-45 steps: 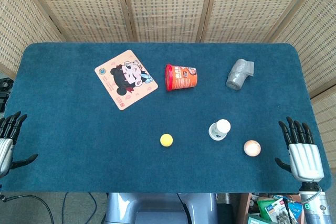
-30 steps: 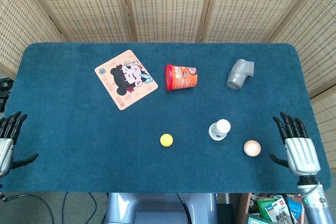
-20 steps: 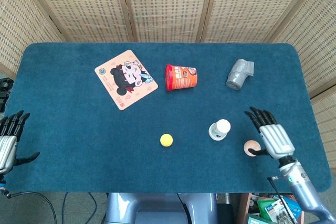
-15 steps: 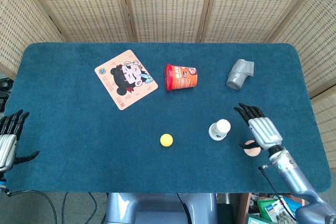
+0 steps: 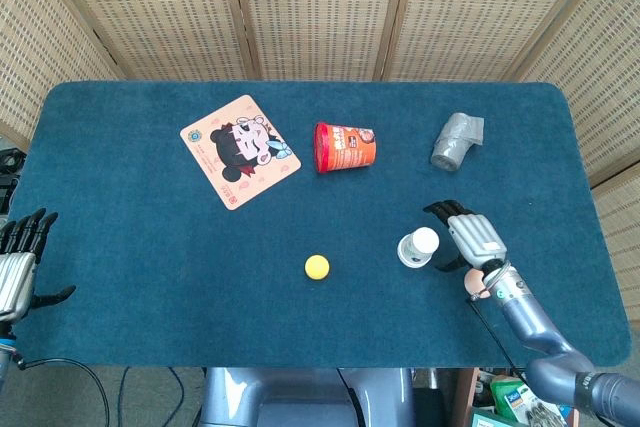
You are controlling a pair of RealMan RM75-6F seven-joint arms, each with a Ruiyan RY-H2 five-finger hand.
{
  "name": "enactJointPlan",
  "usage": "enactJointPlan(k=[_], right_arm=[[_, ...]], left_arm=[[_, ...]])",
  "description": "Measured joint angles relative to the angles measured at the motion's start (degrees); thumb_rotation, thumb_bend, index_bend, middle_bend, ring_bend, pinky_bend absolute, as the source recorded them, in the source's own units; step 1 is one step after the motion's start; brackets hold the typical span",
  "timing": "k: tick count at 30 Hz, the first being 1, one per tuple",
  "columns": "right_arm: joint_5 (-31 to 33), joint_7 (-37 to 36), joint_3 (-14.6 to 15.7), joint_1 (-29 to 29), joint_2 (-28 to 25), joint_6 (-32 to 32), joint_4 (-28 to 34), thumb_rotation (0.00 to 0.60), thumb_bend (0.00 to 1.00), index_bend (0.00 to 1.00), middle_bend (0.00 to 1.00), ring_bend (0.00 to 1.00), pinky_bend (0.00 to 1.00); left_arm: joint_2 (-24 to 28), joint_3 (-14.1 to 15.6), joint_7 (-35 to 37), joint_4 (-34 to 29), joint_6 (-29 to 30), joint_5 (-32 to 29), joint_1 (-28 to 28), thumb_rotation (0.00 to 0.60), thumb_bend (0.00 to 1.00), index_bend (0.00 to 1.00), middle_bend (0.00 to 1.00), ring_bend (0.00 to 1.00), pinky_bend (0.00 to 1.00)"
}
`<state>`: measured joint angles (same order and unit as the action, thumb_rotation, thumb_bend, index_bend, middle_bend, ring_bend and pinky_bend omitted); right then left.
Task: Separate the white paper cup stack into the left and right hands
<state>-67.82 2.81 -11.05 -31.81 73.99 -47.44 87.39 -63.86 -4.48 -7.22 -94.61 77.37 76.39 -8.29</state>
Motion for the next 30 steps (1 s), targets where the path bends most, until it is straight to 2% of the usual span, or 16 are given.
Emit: enactJointPlan(k=[8,11,14,22,27,30], right_arm=[[-1.2,-1.8,0.2,-1.4,3.0,-0.2,-3.1,0.6,0.22,0.38,0.43,0.33,0.5],[-2.1,-3.0,0.2,-1.7,3.8,-0.5,-3.6,0.6,0.26,0.5,0.53,0.41,0.56],[-3.2,-3.9,0.1,-1.9,4.7,-1.6,-4.5,0.6,0.29,0.58,0.58,0.44,0.58],[-4.0,-5.4,-0.7,-2.2,5.2,-4.0,-4.3,0.6,0.34,0.6,0.61,0.48,0.62],[-3.0,-8.1,-2.6,-2.5,3.8,-4.3,-1.5,0.6,0.35,0.6,0.61,0.48,0.62],[-0.4,-10.9,-4.6,-3.2,2.8,-2.8,0.7,0.6,0.35,0.6,0.61,0.48,0.62]], left_arm=[[-0.6,-0.1,-1.1,0.4,-0.6,-1.0,-0.4,0.6,0.14,0.0,0.0,0.0,0.0],[-0.8,-0.1,-1.3,0.6,-0.7,-1.3,-0.5,0.6,0.14,0.0,0.0,0.0,0.0],[-0.9,0.0,-1.4,0.8,-1.0,-1.6,-0.6,0.6,0.14,0.0,0.0,0.0,0.0],[-0.9,-0.2,-1.1,1.2,-1.4,-2.1,-0.8,0.6,0.14,0.0,0.0,0.0,0.0],[-1.1,-0.7,-0.7,1.8,-1.8,-1.8,-1.6,0.6,0.14,0.0,0.0,0.0,0.0],[-1.9,-1.3,0.5,3.5,-1.2,-0.2,-2.3,0.6,0.14,0.0,0.0,0.0,0.0]])
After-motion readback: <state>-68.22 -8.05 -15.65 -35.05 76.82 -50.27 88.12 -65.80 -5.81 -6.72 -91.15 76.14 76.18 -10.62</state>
